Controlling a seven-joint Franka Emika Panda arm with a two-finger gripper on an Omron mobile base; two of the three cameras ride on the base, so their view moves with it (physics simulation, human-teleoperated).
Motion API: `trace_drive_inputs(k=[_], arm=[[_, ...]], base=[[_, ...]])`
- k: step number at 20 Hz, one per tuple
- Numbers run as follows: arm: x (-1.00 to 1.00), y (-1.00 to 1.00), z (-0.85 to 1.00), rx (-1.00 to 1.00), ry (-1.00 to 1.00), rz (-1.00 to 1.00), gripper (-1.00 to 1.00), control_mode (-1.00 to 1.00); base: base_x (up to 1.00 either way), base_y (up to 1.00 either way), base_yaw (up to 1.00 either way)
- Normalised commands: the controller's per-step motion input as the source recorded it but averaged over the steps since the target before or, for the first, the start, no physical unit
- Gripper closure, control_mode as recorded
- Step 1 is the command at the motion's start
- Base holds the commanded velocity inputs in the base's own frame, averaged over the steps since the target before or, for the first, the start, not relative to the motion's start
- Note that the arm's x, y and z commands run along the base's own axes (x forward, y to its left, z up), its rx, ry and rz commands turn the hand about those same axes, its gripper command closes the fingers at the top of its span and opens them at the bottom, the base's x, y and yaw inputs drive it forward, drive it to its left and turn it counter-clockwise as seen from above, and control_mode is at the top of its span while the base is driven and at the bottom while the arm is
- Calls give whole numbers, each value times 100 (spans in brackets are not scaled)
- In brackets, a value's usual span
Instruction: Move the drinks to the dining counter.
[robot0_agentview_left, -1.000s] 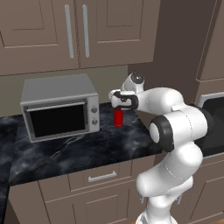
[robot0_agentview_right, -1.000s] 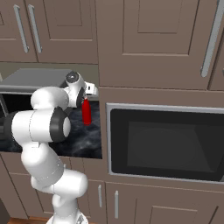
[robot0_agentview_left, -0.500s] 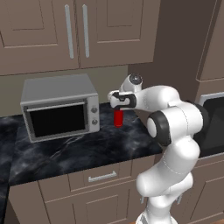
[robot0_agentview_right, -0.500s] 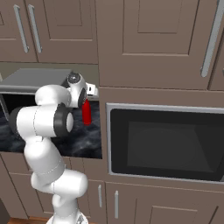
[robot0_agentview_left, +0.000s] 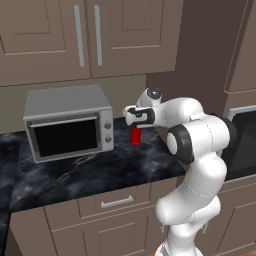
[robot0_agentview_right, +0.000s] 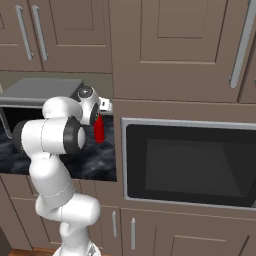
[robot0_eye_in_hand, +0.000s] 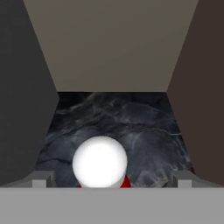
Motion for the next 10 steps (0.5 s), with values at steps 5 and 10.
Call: trace_drive_inputs(k=[5, 10], arm=[[3, 0, -10, 0, 0, 0, -100, -100], [9, 1, -10, 0, 0, 0, -100, -100]], base=[[0, 0, 0], [0, 0, 0]])
